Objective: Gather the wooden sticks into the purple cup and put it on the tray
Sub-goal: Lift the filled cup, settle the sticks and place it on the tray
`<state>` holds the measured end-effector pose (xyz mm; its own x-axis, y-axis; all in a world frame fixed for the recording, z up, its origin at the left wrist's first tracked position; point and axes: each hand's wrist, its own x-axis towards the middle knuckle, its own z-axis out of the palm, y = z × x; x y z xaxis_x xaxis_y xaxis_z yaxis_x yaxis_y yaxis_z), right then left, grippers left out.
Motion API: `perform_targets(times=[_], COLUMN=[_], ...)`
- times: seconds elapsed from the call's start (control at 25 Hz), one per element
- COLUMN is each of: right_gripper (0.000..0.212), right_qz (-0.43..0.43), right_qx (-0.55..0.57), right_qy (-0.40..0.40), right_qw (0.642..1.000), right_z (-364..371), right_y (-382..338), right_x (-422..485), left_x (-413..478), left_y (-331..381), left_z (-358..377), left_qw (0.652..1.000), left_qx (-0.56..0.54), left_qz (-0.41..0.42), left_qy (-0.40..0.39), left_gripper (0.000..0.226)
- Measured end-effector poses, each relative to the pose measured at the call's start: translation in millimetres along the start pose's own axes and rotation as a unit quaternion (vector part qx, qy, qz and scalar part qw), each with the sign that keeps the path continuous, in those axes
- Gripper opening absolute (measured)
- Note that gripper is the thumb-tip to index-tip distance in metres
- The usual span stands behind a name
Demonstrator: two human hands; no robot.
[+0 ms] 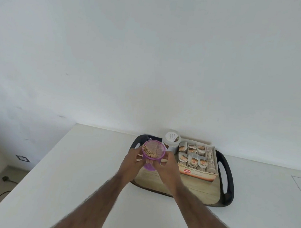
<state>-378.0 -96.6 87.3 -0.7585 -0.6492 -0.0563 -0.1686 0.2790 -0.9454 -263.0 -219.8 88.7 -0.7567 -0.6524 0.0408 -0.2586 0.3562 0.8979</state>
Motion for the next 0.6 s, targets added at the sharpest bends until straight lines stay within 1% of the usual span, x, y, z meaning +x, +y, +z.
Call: perform_targets(times=[0.12,0.2,0.24,0.32,0.4,0.52,0.6], right_gripper=[0.076,0.078,0.074,0.055,0.042,0.034,0.034], right_qz=[0.022,0.016,0.016,0.01,-0.004,-0.007,-0.004], right_qx=[-0.003,-0.009,-0.015,-0.029,-0.036,-0.038,-0.033], right_qy=[-0.006,-0.002,-0.001,-0.006,-0.013,-0.014,-0.016], right_qw=[1.0,1.0,1.0,1.0,0.999,0.999,0.999], right_z=[8.0,12.3,14.1,16.9,17.8,20.6,24.2], right_y=[8.0,10.7,11.4,7.3,3.4,3.1,6.4], right_x=[24.1,35.3,40.0,45.9,51.5,59.7,64.4], left_x=[25.0,34.6,39.2,46.8,51.5,58.5,63.4], left_y=[-12.9,-14.6,-16.5,-21.9,-24.5,-28.4,-30.6], left_z=[6.7,7.6,7.7,7.8,7.7,7.3,6.5], left_qw=[1.0,1.0,0.999,0.999,0.998,0.997,0.996], left_qx=[0.012,0.016,0.012,0.004,-0.007,-0.014,-0.018], left_qz=[-0.011,-0.023,-0.03,-0.047,-0.06,-0.072,-0.08], left_qy=[-0.006,0.003,0.007,0.014,0.027,0.034,0.037], left_gripper=[0.047,0.046,0.045,0.044,0.044,0.044,0.046])
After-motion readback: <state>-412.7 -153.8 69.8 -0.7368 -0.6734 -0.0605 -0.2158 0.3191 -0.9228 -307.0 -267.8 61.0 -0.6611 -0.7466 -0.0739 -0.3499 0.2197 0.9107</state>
